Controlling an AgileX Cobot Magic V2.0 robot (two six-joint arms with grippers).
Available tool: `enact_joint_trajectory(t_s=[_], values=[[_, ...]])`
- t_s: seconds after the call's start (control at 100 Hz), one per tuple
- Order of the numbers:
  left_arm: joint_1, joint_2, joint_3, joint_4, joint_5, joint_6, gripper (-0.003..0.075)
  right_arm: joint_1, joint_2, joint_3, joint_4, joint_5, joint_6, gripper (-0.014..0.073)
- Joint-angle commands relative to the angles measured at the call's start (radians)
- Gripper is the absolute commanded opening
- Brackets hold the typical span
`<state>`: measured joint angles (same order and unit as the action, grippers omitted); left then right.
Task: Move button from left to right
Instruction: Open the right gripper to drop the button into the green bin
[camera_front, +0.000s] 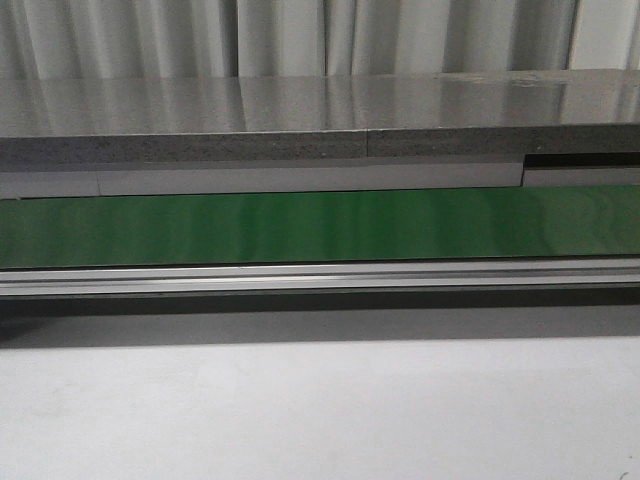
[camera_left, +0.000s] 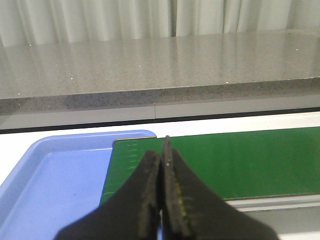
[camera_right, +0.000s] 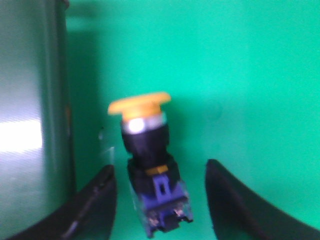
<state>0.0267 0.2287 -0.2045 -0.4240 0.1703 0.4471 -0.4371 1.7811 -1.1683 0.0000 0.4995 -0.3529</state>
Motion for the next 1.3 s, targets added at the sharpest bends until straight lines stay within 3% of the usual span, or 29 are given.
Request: enact_joint_trajectory(t_s=[0.0,0.35,0.48,0.93,1.09,1.29], values=[[-0.007,0.01,-0.027,-0.015,-0.081,-0.002,-0.002,-0.005,-0.049,-0.03,-0.005,-0.048,-0.012,0.0496],[-0.007,0.01,-0.027,-0.015,-0.081,-0.002,-0.002,-0.004,-0.102,-0.03,0.0,-0.063,-0.006,0.0502],[-0.007,0.01,-0.027,-0.015,-0.081,-0.002,-0.002,0.014,-0.172,-0.03,0.08,-0.118,-0.003,0.0502],[-0.007,0.01,-0.027,-0.015,-0.081,-0.002,-0.002,0.271,-0.462,-0.02,0.242,-0.287,-0.003,0.0502],[-0.007,0.01,-0.027,-0.015,-0.081,-0.002,-0.002,0.356,-0.588,0.073,0.262,-0.363,-0.003,0.0502],[-0.007,0.01,-0.027,-0.015,-0.081,-0.002,-0.002,0.422,-0.788,0.304,0.286,-0.48,-0.003,0.0502]])
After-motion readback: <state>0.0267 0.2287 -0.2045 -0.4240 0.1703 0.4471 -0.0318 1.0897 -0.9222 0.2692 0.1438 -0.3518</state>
